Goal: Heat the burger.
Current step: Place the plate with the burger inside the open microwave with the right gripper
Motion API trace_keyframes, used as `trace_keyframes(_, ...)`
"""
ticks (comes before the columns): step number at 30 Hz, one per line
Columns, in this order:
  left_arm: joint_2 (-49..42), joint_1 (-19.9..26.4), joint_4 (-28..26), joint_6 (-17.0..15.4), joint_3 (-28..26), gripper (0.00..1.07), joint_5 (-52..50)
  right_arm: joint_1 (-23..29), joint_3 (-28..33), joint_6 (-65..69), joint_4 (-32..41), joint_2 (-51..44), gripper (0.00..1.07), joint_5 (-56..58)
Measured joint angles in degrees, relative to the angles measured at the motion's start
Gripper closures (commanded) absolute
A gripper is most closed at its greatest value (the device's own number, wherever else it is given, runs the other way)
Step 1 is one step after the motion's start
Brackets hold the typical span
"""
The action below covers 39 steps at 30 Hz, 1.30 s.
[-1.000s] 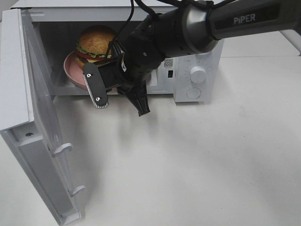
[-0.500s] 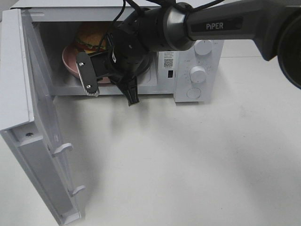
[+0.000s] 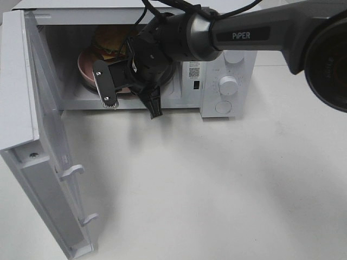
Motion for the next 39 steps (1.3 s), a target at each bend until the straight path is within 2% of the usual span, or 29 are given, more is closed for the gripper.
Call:
trace_keyframes(8,0.0,0.0,0.1,0.0,0.0,0.09,0.0,-0.3,-5.7,0.1,-0.5,3.7,1.07,0.2)
trace_keyframes(14,0.0,0.0,0.2,0.0,0.0,0.09,0.0,-0.3,-7.7,0.2,-0.5,5.0,1.07,0.4)
trace_keyframes(19,0.0,0.0,0.6,0.0,0.0,0.09,0.0,-0.3,-8.7,0.5,-0.5,5.7,0.99,0.2)
trace_keyframes(28,0.0,0.0,0.6,0.0,0.0,0.09,0.0,-0.6,-9.3,0.7,-0.6,5.7,0.73,-0.9)
trace_keyframes(39,0.0,0.0,0.6,0.0,0.0,0.09,0.0,-0.7,-8.0,1.1,-0.9,5.4,0.67,-0.9)
